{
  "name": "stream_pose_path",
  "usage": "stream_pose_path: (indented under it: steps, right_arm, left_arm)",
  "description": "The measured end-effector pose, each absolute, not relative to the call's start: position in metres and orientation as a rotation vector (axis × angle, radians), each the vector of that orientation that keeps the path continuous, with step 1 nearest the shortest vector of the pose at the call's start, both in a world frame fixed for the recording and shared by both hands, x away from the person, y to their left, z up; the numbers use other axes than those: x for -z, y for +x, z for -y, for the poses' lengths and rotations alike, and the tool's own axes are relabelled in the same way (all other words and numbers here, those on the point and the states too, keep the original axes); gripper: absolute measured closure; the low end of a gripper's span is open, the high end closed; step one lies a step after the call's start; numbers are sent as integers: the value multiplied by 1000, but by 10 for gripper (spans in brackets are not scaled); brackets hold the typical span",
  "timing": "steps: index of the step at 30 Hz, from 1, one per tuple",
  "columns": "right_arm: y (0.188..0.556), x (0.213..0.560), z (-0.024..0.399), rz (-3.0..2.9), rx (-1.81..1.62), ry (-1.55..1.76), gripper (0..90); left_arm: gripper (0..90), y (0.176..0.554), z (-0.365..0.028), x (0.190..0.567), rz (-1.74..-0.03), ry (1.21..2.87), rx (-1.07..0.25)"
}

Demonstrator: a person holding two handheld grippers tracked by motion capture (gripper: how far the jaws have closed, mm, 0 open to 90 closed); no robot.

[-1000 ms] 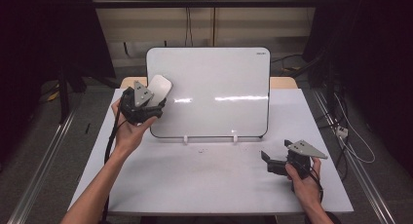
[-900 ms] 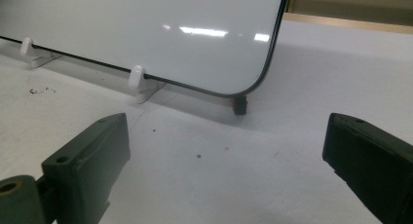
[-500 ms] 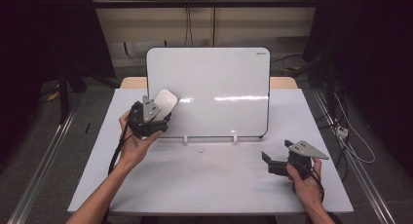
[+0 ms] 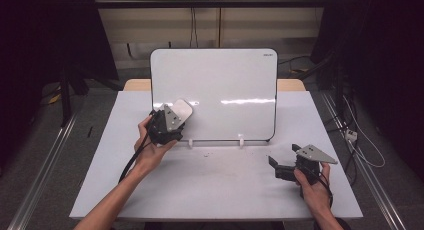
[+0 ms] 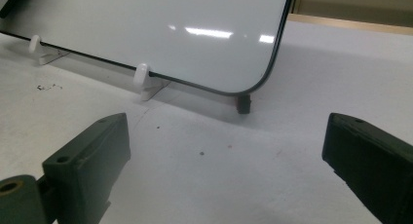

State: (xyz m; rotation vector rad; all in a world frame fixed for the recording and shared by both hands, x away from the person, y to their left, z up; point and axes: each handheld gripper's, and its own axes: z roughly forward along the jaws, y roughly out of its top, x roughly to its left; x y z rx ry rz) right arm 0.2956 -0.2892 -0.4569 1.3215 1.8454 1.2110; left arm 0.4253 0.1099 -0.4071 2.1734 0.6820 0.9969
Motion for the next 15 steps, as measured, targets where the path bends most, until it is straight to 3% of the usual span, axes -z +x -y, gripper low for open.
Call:
stream_pose_path:
  steps: [9,15]
  right_arm:
    - [298,457,287,-1845,-1212,1314,37]
    - [298,456,285,-1842,-1208,1314,37]
  left_arm:
    - [305,423,-109,411,-669,2182,-1004]
    - [200,428,-119,409,-728,2147,-910]
